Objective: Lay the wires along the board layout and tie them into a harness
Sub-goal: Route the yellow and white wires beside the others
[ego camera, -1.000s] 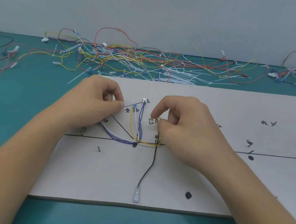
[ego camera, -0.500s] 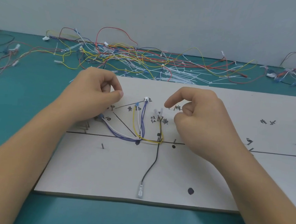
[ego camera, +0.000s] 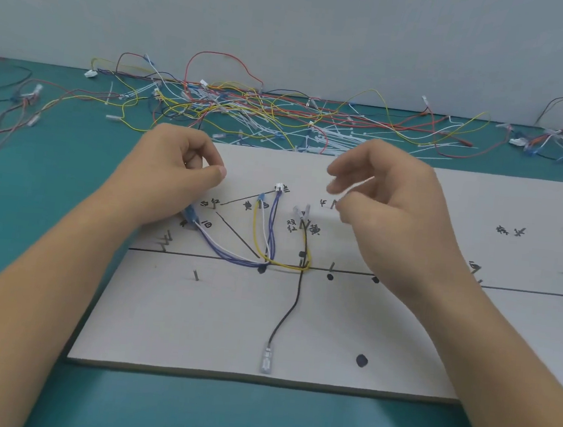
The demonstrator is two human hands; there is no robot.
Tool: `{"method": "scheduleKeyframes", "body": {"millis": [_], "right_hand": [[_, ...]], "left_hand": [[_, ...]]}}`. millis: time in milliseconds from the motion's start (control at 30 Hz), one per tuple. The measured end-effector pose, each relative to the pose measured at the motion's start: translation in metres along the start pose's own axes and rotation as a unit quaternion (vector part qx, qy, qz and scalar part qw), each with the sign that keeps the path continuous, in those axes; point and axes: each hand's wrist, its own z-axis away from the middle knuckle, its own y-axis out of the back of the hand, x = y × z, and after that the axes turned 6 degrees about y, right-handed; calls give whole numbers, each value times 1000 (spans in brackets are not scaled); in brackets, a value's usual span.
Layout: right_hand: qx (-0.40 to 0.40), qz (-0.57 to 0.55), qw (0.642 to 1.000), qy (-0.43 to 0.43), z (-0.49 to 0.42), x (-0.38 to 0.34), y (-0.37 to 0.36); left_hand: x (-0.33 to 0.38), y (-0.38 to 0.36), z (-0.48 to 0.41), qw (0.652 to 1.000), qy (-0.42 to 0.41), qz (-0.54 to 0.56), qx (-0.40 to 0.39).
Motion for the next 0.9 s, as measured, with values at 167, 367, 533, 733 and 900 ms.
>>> {"method": "scheduleKeyframes", "body": {"millis": [167, 367, 533, 733, 900], "right_hand": [[51, 10, 997, 48, -1, 3, -2], [28, -72, 993, 93, 0, -4, 6], [-40, -130, 985, 108, -3, -2, 12], [-95, -119, 979, 137, -2, -3, 14], [-52, -139, 984, 104, -2, -3, 7]], "left_hand": [[-1, 0, 0, 1000, 4, 10, -1], [1, -2, 1, 1000, 6, 10, -2], [1, -1, 1, 1000, 5, 15, -3], [0, -2, 1, 1000, 4, 12, -3], [-2, -2, 1, 1000, -2, 13, -8]]}}
